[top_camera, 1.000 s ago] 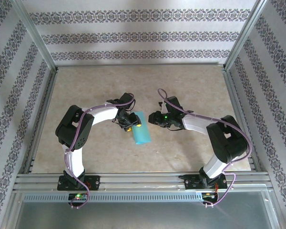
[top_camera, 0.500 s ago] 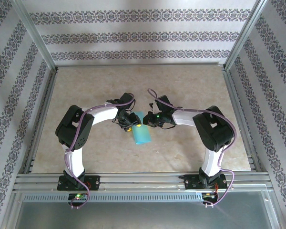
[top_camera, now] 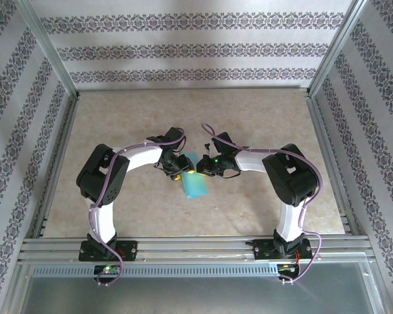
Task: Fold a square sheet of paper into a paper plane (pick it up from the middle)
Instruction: Hold the square sheet of paper at the center of the table, then first fold the square sheet of paper in half at the center of the table.
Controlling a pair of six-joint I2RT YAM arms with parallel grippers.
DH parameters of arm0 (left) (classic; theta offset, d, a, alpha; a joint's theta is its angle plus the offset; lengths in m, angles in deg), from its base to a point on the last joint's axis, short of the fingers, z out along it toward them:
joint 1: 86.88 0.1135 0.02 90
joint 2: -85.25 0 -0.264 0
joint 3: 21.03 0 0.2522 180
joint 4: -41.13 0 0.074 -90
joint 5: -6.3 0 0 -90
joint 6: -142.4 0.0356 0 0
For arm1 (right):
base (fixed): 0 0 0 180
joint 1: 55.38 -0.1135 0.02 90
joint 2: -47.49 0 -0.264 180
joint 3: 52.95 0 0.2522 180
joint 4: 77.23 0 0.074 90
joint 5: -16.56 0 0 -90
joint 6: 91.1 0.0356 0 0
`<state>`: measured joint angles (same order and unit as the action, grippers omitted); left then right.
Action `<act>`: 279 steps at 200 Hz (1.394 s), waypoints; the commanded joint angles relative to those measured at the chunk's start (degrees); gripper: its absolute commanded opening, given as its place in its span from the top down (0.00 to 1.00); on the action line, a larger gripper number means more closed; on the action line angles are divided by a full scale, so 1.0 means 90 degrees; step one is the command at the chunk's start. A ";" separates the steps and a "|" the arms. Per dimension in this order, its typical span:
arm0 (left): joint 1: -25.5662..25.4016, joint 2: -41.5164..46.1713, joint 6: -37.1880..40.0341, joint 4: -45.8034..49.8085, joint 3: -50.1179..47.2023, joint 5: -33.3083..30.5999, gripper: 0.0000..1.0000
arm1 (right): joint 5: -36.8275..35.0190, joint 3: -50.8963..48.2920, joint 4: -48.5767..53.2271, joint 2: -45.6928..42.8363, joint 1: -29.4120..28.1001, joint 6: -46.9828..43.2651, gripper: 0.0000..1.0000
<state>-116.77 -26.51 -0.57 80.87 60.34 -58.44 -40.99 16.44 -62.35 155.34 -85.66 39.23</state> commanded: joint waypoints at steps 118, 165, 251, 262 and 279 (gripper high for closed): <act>0.0005 0.1035 0.0141 0.1512 0.0274 -0.2335 0.43 | -0.0854 -0.0185 0.0691 0.0427 -0.0131 0.0120 0.92; 0.0020 0.1770 -0.0172 -0.0615 -0.0551 -0.0860 0.48 | -0.1095 -0.0327 0.0654 0.0437 -0.0172 0.0449 0.92; -0.0116 0.0937 -0.0632 -0.2354 -0.1030 0.0890 0.69 | -0.1212 -0.0410 0.0693 0.0364 -0.0209 0.0713 0.92; -0.0121 0.0892 -0.0539 -0.2218 -0.1040 0.0862 0.70 | -0.1229 -0.0401 0.0713 0.0357 -0.0209 0.0723 0.92; -0.0113 0.0833 -0.0374 -0.2000 -0.1062 0.0755 0.72 | -0.1242 -0.0391 0.0745 0.0364 -0.0209 0.0728 0.92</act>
<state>-117.25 -18.06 -5.64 62.49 51.42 -52.41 -44.71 15.77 -62.17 155.43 -86.77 45.27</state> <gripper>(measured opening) 0.290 0.081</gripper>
